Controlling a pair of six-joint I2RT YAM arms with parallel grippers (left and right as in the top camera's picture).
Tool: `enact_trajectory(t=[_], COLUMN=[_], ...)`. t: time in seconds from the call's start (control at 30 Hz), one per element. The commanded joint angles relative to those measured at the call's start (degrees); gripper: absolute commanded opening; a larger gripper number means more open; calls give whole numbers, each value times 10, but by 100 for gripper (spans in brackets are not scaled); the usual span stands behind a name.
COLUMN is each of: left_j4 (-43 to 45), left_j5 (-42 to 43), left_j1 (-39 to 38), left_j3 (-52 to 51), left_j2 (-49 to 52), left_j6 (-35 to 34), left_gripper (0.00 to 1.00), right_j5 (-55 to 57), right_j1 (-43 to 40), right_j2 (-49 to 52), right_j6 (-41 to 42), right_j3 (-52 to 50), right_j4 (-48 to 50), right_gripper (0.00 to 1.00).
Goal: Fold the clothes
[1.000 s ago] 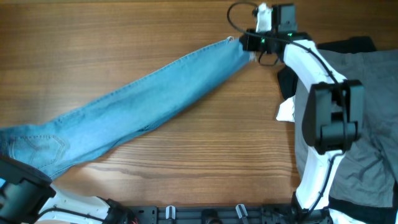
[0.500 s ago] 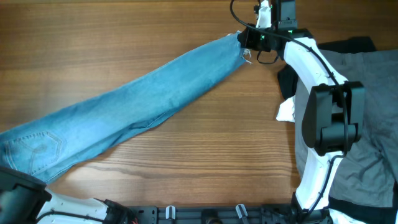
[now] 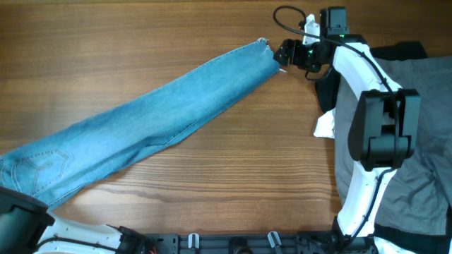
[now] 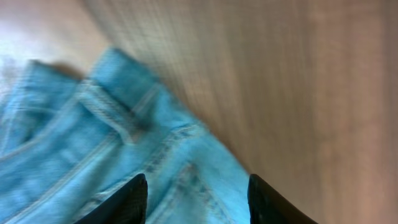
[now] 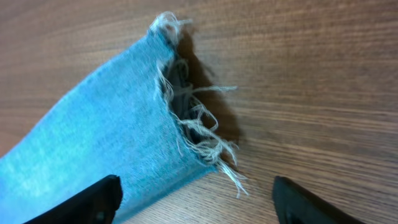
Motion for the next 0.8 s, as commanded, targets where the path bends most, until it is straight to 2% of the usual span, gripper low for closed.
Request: enact_trajectory(t=[0.0, 0.03, 0.07, 0.1, 0.13, 0.2, 0.23, 0.37, 0.4, 0.47, 0.57, 0.67, 0.77], left_j4=[3, 1, -2, -8, -14, -23, -33, -93, -110, -129, -136, -127, -112], left_j5=[62, 63, 67, 68, 68, 68, 68, 68, 68, 68, 90, 120, 114], left_j1=[-19, -27, -37, -55, -74, -115, -143, -240, -266, -302, -332, -335, -335], left_j3=[8, 8, 8, 8, 8, 8, 8, 8, 8, 8, 8, 8, 8], left_j2=[-64, -87, -110, -139, -165, -207, -226, -249, -249, -252, -285, -366, -447], left_j6=[21, 20, 20, 20, 20, 20, 20, 25, 34, 52, 59, 57, 57], left_gripper=[53, 53, 53, 54, 56, 60, 61, 60, 58, 57, 58, 58, 67], right_j5=[-26, -11, -3, -4, -4, -9, -10, 12, 55, 109, 90, 20, -24], right_j1=[30, 38, 43, 47, 48, 48, 44, -13, -43, -92, -168, -156, -66], right_j2=[30, 42, 54, 64, 66, 62, 50, -47, -93, -161, -274, -353, -381], right_j6=[-51, -43, -43, -37, -29, -28, -32, -22, 13, 29, 27, 8, 14], right_j3=[-8, -10, -10, -10, -10, -10, -10, -10, -10, -10, -10, -10, -10], right_j4=[9, 19, 30, 42, 45, 50, 43, 3, -16, -30, -22, -23, -39], right_gripper=[78, 86, 88, 88, 82, 10, 4, 4, 4, 4, 4, 4, 4])
